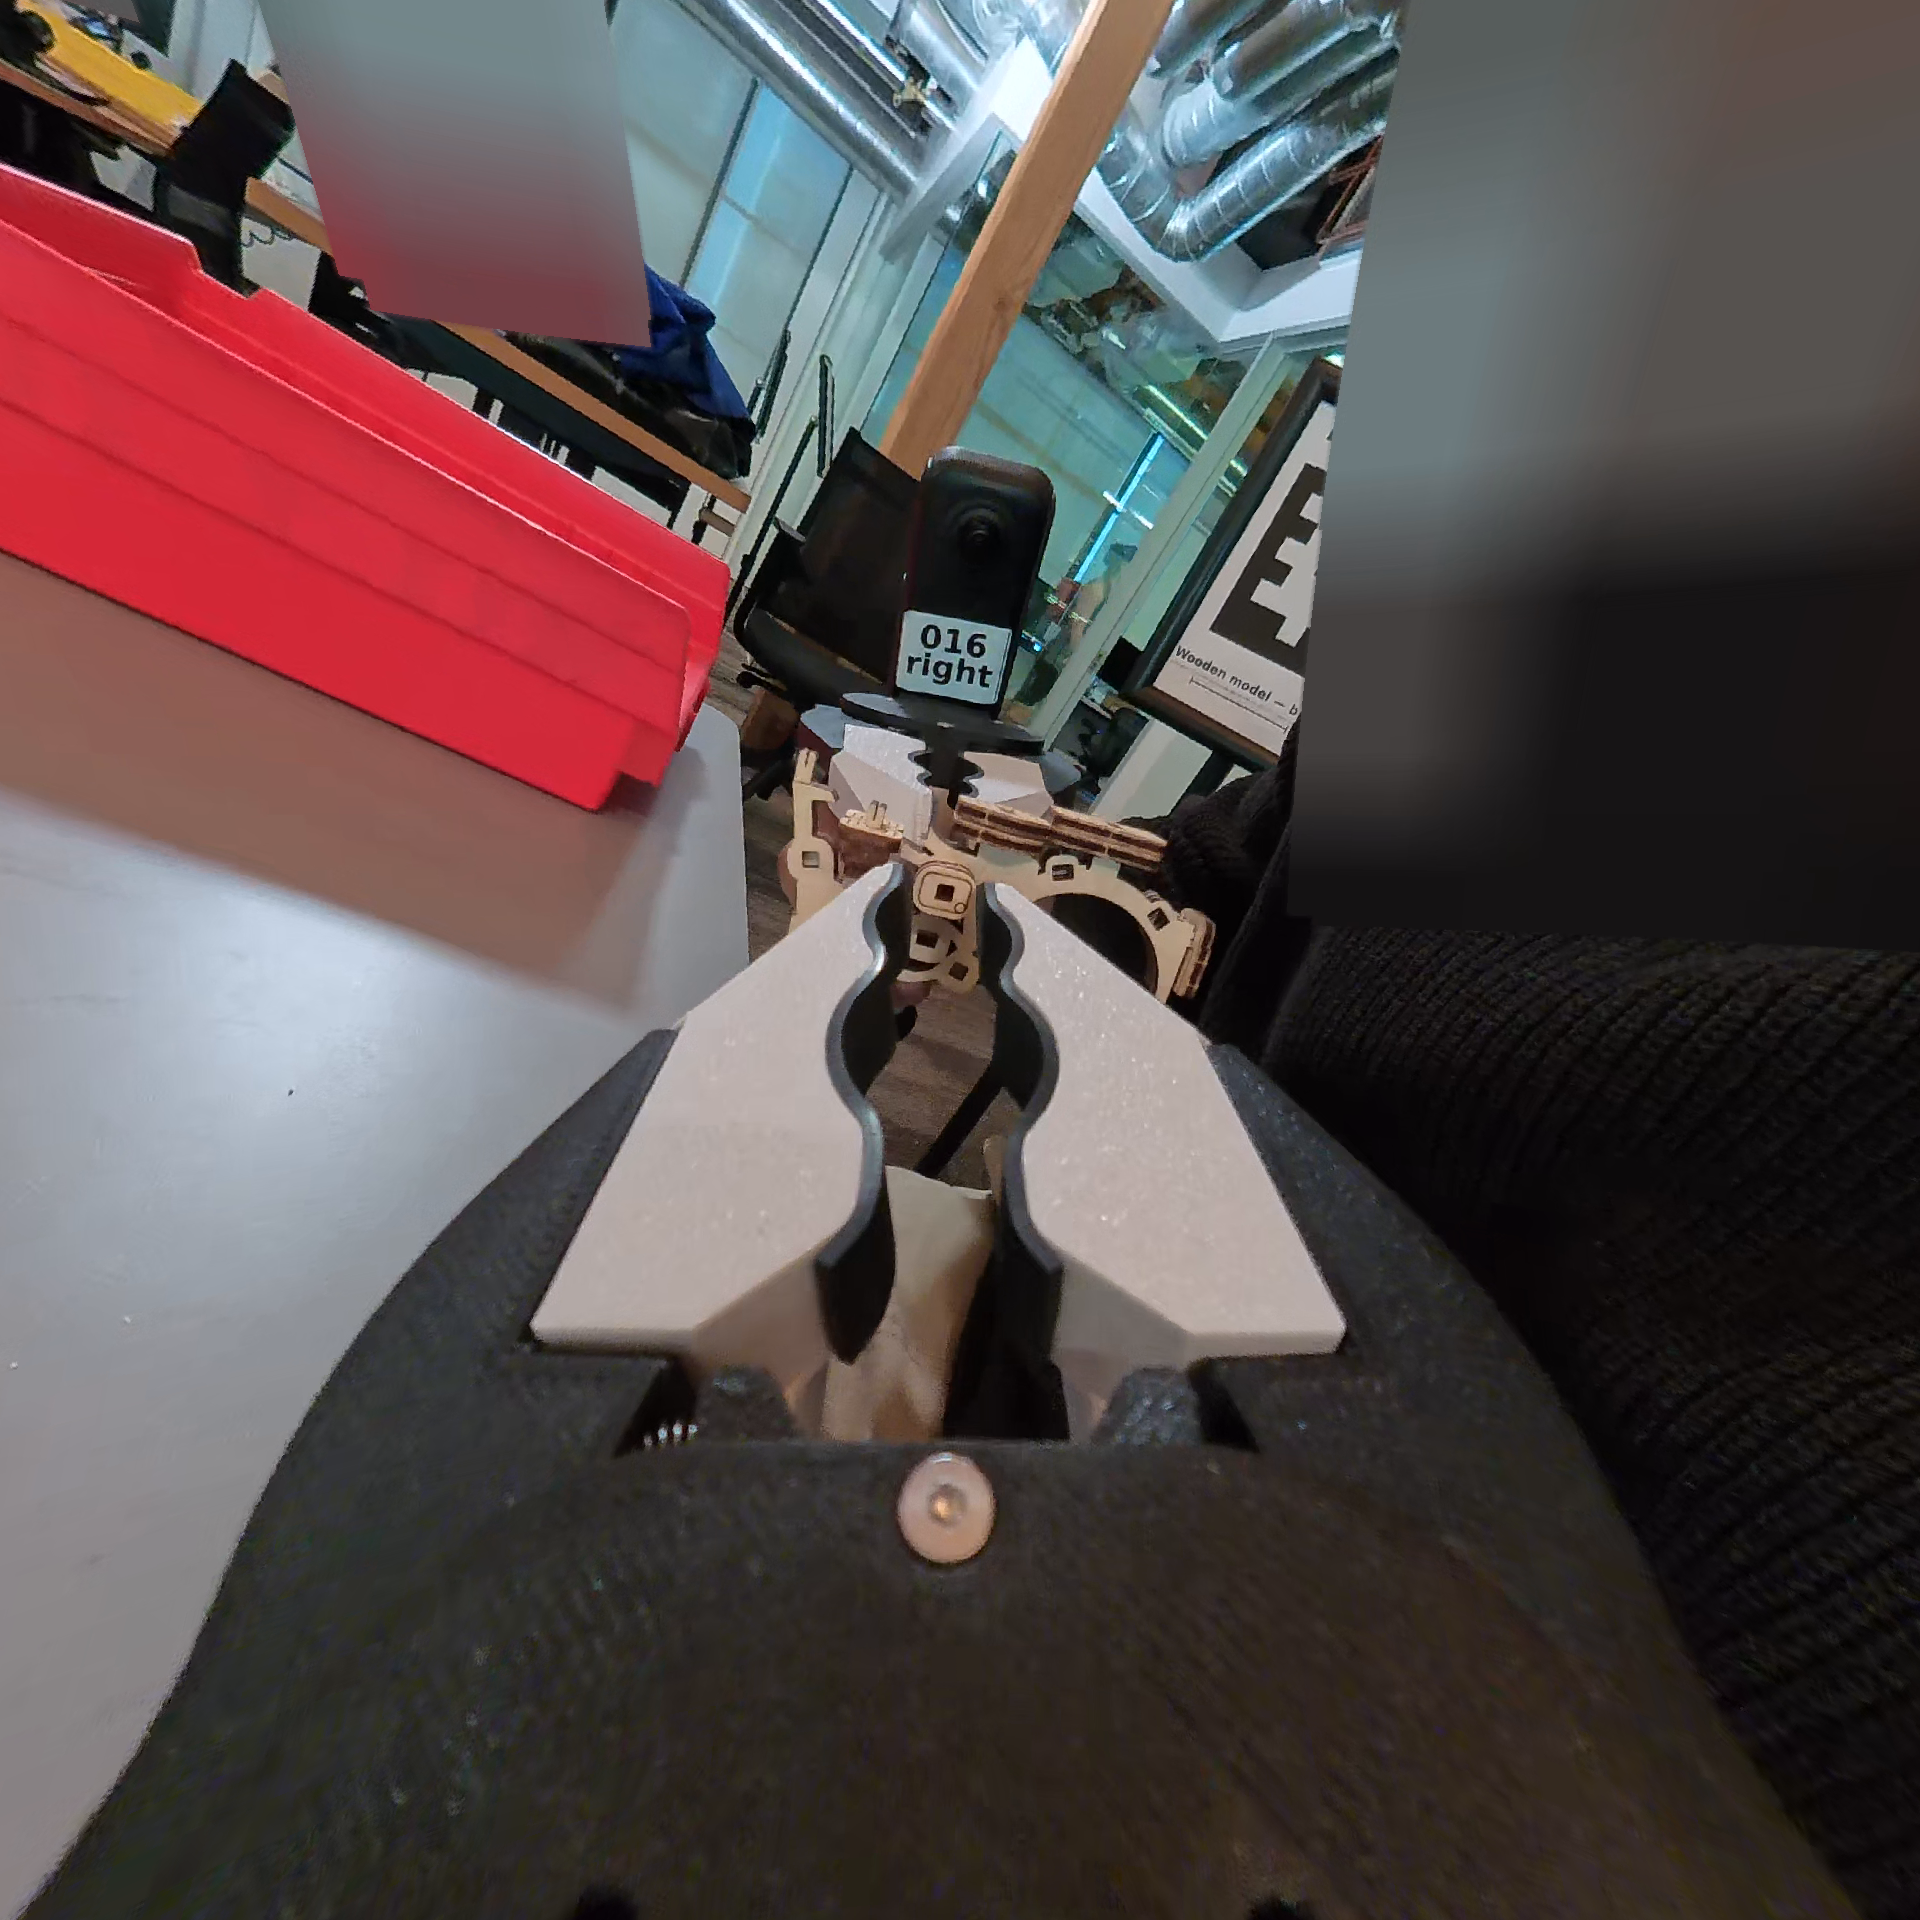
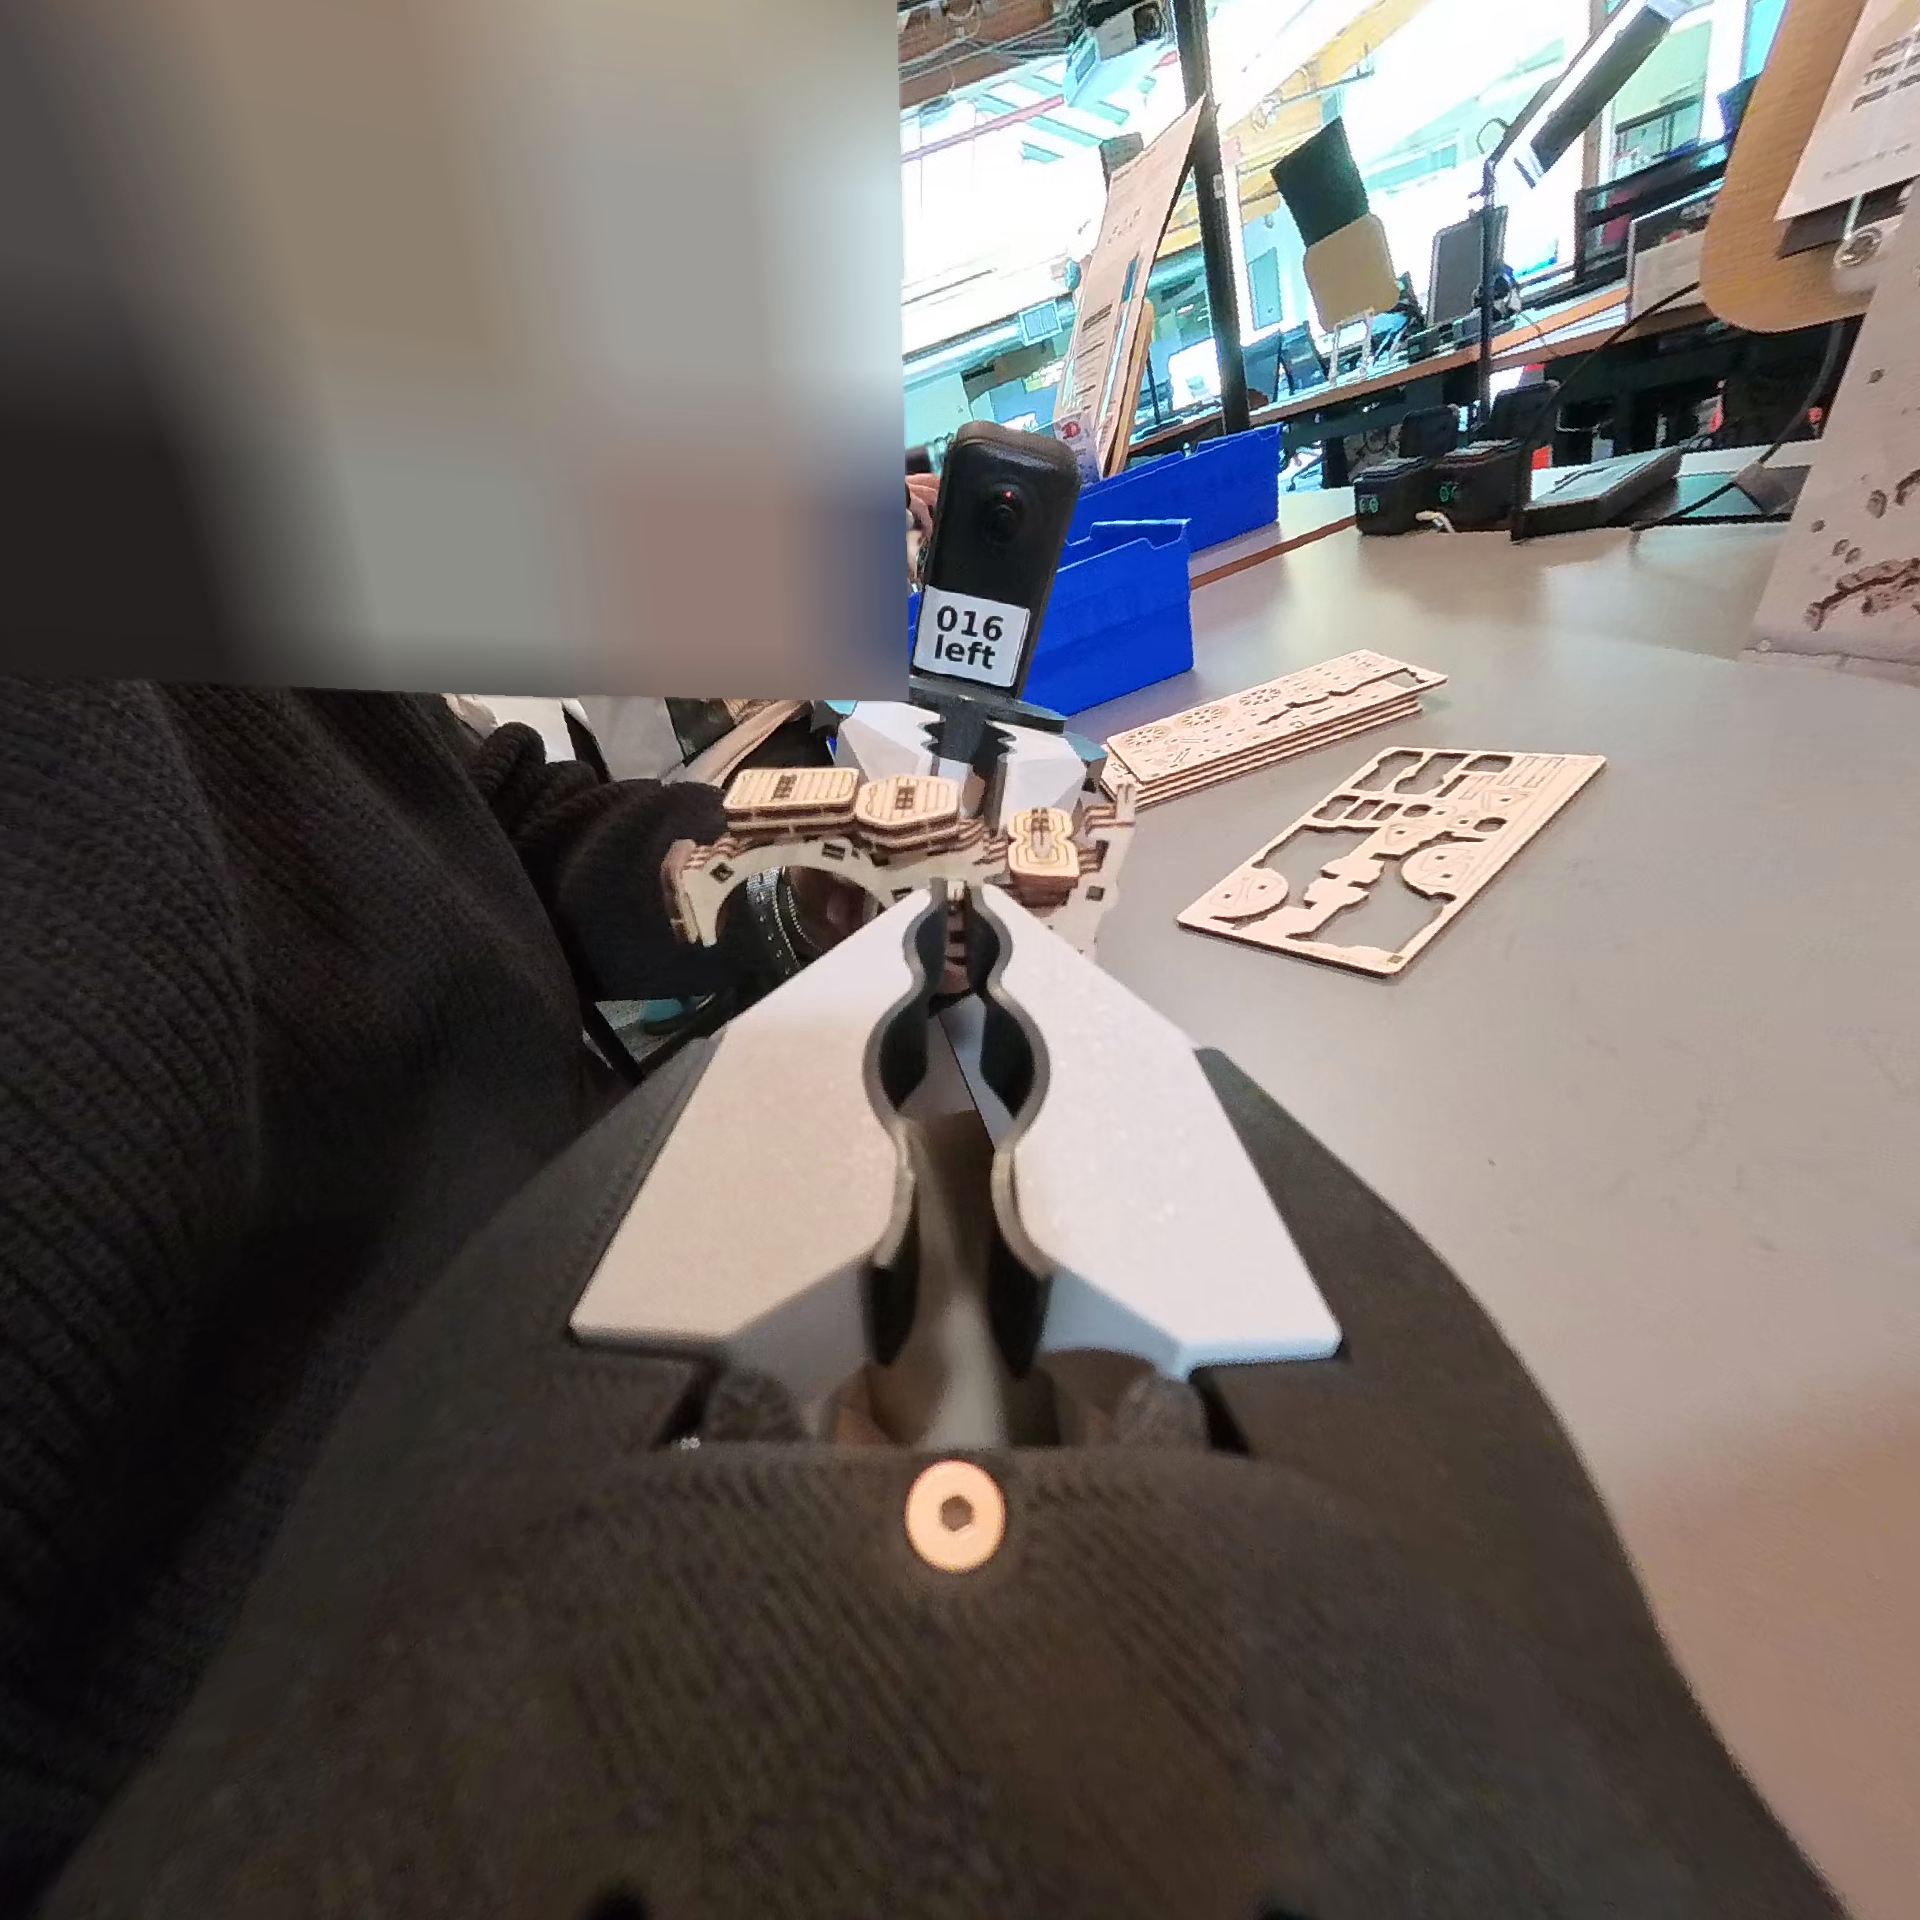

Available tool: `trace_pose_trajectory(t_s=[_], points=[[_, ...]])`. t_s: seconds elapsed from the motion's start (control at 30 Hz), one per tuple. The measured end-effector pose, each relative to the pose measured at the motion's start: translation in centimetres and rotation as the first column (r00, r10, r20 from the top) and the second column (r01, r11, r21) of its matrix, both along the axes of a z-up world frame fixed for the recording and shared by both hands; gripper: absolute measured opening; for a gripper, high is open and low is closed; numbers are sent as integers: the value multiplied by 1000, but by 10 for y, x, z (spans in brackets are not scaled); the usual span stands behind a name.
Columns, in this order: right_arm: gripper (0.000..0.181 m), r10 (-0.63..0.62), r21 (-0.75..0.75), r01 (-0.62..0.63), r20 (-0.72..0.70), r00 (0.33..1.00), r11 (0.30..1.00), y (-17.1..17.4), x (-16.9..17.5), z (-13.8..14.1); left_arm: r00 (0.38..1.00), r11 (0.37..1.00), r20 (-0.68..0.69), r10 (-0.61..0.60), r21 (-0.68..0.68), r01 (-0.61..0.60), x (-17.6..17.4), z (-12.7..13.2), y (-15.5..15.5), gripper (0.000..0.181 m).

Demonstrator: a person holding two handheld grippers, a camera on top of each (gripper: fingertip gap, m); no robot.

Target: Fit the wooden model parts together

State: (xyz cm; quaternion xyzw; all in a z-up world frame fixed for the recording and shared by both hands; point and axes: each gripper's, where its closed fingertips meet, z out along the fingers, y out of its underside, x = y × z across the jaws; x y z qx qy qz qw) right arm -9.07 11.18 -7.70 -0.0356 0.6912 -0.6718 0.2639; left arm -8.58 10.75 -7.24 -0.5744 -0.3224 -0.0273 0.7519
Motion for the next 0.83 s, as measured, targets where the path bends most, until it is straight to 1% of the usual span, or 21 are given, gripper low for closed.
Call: trace_pose_trajectory(t_s=[0.2, 0.43, 0.5, 0.57, 0.67, 0.73, 0.83], points=[[2, -3, -3, 3, -7, 1000, 1000, 0, 0, 0, 1000, 1000, 8, -4, -6, 4, 0, -2, 2, 12], [2, -4, -13, 4, -2, 1000, 1000, 1, -1, 2, 1000, 999, 9, 0, 34, -1, -1, 3, -4, 21], [2, 1, -17, -2, -3, 1000, 1000, 1, -1, 3, 1000, 998, 9, -2, 63, 2, -1, 7, -8, 19], [2, 8, -22, -8, -6, 1000, 1000, 2, -1, 4, 1000, 997, 5, -16, 80, 16, 1, 9, -10, 11], [2, 14, -20, -14, -18, 1000, 1000, 4, -1, 4, 1000, 998, -5, -27, 64, 28, 3, 9, -12, 2], [2, 13, -16, -13, -28, 1000, 1000, 4, -2, 3, 999, 998, -4, -33, 46, 34, 4, 8, -11, 1], [2, 19, -1, -19, -51, 999, 1000, 4, -1, 0, 999, 999, 23, -46, 12, 46, 4, 2, -4, 4]])
